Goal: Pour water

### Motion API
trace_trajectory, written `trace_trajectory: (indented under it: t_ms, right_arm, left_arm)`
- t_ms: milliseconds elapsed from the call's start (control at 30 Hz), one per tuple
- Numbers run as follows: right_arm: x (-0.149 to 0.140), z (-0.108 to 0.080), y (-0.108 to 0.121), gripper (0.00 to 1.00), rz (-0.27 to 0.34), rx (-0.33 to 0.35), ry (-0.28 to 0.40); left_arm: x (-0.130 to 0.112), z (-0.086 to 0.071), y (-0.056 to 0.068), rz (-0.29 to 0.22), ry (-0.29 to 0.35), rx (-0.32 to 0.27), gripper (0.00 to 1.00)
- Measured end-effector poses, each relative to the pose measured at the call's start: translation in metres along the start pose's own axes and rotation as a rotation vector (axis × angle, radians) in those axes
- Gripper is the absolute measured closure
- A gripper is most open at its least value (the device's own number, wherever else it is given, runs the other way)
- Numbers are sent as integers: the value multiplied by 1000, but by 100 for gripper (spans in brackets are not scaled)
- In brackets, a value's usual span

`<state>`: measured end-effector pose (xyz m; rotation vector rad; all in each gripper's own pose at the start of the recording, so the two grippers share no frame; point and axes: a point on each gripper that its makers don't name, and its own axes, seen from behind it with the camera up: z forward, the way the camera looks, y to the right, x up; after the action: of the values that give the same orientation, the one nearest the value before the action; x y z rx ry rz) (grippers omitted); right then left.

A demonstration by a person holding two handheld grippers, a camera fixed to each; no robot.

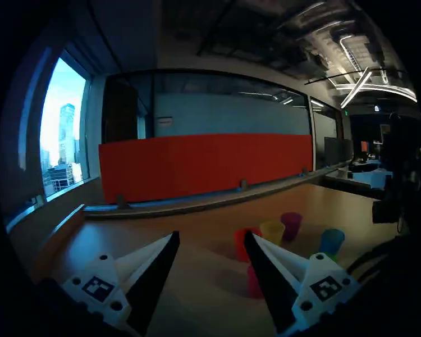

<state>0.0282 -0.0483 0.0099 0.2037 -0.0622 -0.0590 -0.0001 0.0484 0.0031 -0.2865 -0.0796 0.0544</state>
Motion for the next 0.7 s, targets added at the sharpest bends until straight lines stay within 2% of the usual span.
trace_trajectory:
  t_ms: [100, 267, 700]
  right_arm:
    - [8, -6, 19, 1, -1, -82, 32]
    - [13, -16, 39, 1, 4, -179, 66]
    - [16, -29, 56, 1, 19, -260, 91]
  left_arm:
    - [4, -3, -11, -10, 22, 50, 15]
    - [6, -5, -19, -28, 51, 101, 15]
    - [5, -9, -21, -40, 82, 150, 15]
